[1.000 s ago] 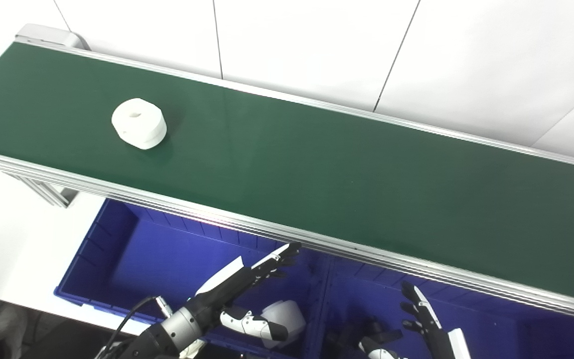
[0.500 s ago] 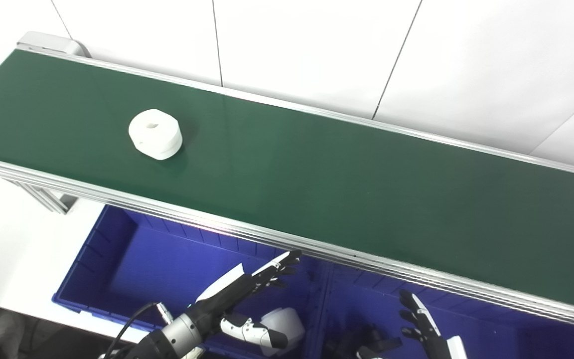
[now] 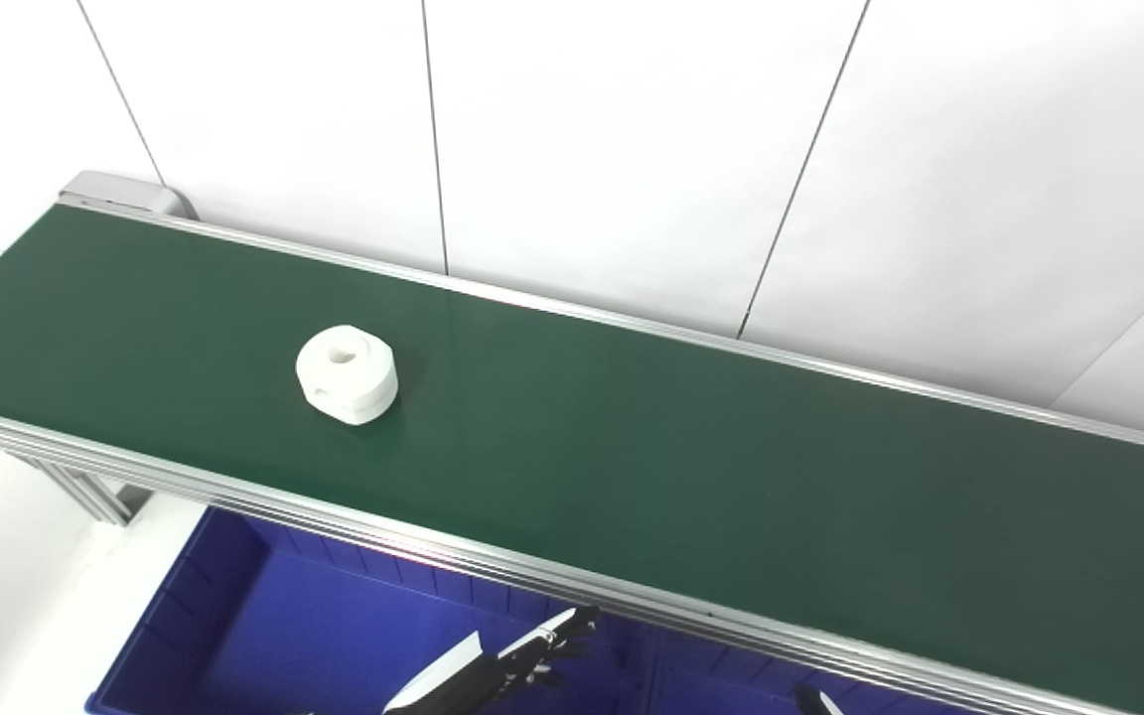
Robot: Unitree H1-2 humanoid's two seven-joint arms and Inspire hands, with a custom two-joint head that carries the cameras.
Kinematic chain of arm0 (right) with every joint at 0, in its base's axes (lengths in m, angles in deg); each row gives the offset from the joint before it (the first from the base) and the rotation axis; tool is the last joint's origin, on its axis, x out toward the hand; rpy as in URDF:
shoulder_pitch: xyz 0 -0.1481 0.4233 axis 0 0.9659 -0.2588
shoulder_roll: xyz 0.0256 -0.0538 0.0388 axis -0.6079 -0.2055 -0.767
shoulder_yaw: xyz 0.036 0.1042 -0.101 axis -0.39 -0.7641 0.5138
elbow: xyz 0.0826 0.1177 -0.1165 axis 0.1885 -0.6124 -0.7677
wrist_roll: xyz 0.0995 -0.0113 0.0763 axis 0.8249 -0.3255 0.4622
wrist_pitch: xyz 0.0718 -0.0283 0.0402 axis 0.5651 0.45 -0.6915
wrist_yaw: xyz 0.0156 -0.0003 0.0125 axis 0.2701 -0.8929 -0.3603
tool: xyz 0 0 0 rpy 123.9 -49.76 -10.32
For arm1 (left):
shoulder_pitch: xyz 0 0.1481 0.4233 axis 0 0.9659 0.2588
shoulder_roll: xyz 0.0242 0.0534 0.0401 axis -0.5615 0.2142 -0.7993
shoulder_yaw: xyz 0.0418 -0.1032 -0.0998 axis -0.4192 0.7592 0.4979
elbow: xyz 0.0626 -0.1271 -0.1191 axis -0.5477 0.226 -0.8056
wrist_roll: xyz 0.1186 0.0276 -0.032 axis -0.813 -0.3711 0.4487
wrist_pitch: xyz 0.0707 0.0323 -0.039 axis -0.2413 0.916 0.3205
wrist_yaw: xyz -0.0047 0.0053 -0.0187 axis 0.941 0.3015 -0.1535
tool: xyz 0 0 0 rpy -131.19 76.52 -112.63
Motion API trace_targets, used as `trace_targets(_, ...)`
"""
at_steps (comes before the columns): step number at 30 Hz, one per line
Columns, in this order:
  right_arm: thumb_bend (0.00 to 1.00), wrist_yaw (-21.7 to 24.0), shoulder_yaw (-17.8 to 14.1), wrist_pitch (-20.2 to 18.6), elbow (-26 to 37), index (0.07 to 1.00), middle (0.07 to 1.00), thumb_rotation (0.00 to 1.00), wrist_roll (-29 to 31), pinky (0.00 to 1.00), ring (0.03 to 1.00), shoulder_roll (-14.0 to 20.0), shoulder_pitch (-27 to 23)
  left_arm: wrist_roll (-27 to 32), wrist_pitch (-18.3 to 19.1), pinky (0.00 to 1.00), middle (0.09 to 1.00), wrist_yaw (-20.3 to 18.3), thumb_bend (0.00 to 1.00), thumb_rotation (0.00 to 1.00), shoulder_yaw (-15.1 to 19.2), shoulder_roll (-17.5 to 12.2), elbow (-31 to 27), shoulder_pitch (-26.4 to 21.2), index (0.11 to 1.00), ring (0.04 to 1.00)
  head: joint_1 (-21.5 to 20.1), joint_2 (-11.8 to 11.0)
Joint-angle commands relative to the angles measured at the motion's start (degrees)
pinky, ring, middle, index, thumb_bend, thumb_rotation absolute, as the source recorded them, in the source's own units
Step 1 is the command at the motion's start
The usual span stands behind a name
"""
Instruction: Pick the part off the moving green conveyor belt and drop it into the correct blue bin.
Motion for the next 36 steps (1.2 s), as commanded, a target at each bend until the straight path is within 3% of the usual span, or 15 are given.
trace_targets(1, 0.69, -0.66, 0.10, 2.11, 0.81, 0.911, 0.903, 0.37, -0.06, 0.74, 0.856, -0.24, 0.16, 0.72, -2.75, 0.83, 0.977, 0.32, 0.79, 0.55, 0.17, -0.42, -0.60, -0.46, 0.980, 0.932, -0.13, 0.13)
trace_targets(6, 0.68, -1.63, 0.71, 4.08, 0.01, 0.902, 0.888, 0.35, -0.80, 0.73, 0.840, -0.34, -0.06, 1.59, -2.39, 0.84, 0.978, 0.09, 0.81, 0.56, 0.67, -1.03, -1.25, -0.33, 0.983, 0.937, -3.40, 1.14)
trace_targets(13, 0.70, -2.56, 1.84, 4.60, 0.28, 0.888, 0.877, 0.35, -1.47, 0.73, 0.836, -1.18, -0.19, 6.88, -5.90, 0.84, 0.972, -0.49, 0.80, 0.52, 1.85, -1.60, -1.84, -0.08, 0.977, 0.927, -8.66, 3.53)
trace_targets(18, 0.72, -2.59, 2.64, 4.02, 1.44, 0.886, 0.878, 0.38, -1.87, 0.72, 0.837, -1.89, -0.14, 10.53, -2.85, 0.86, 0.988, -1.32, 0.80, 0.50, 3.03, -2.32, -6.86, 0.72, 0.982, 0.946, -12.10, 5.88)
trace_targets(22, 0.74, -2.57, 2.94, 4.22, 2.38, 0.884, 0.879, 0.34, -0.55, 0.74, 0.842, -2.94, -0.26, 11.01, -1.44, 0.86, 0.998, -0.88, 0.81, 0.54, 4.73, -2.62, -11.04, 0.16, 0.985, 0.953, -16.77, 8.98)
trace_targets(29, 0.73, -2.45, 3.10, 4.19, 3.06, 0.890, 0.881, 0.33, 0.00, 0.72, 0.830, -3.76, -0.27, 11.21, 2.40, 0.95, 0.997, -1.08, 0.77, 0.59, 7.29, -3.11, -15.68, -6.37, 1.000, 0.968, -16.95, 10.09)
trace_targets(36, 0.71, -2.08, 3.25, 3.49, 3.03, 0.905, 0.909, 0.42, -0.09, 0.76, 0.868, -3.75, -0.72, 7.98, 3.73, 0.90, 0.989, -1.43, 0.70, 0.50, 9.23, -4.30, -11.63, -16.82, 0.996, 0.953, -15.41, 10.71)
